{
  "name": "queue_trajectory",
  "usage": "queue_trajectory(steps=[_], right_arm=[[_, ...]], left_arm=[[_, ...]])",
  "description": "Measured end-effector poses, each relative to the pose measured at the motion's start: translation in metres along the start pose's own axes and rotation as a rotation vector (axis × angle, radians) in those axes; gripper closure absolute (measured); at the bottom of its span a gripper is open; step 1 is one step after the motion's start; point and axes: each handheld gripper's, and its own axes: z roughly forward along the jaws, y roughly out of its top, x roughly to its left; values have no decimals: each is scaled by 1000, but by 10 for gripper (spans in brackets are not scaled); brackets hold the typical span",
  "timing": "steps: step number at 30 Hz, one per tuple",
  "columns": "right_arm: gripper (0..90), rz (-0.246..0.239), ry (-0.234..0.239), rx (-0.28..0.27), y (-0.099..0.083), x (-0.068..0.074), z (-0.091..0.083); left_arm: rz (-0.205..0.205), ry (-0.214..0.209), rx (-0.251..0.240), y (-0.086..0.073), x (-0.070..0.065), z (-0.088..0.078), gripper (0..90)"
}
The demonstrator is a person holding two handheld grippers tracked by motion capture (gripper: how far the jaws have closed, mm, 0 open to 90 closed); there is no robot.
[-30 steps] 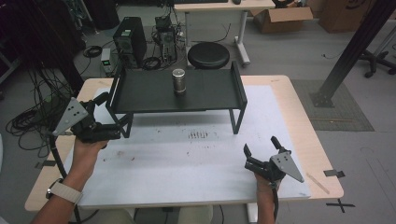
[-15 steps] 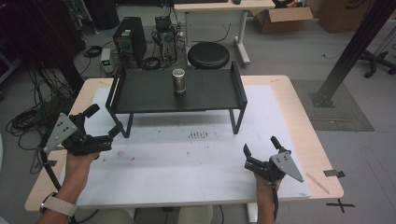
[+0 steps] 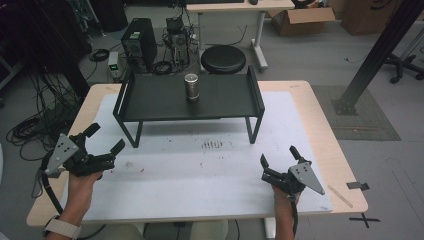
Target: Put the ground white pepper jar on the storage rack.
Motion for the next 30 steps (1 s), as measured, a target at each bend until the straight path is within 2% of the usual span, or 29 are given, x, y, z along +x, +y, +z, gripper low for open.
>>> queue_trajectory(steps=[2,3,9,12,14,20,30], right_arm=[[0,0,0,0,0,0,0],[0,0,0,0,0,0,0],[1,-3,0,3,0,0,0],[0,-4,0,3,0,1,0],[0,-6,0,3,0,1,0],[0,-10,0,2,0,1,0],[0,-11,0,6,0,1,1]], left_arm=[[-7,24,7,-12,4,-5,2],[-7,24,7,-12,4,-5,2],[-31,56,24,-36,11,-13,2],[-31,70,30,-49,13,-16,2],[-30,77,32,-51,13,-17,2],[-5,113,38,-69,14,-21,2],[-4,120,14,-75,13,-25,2]])
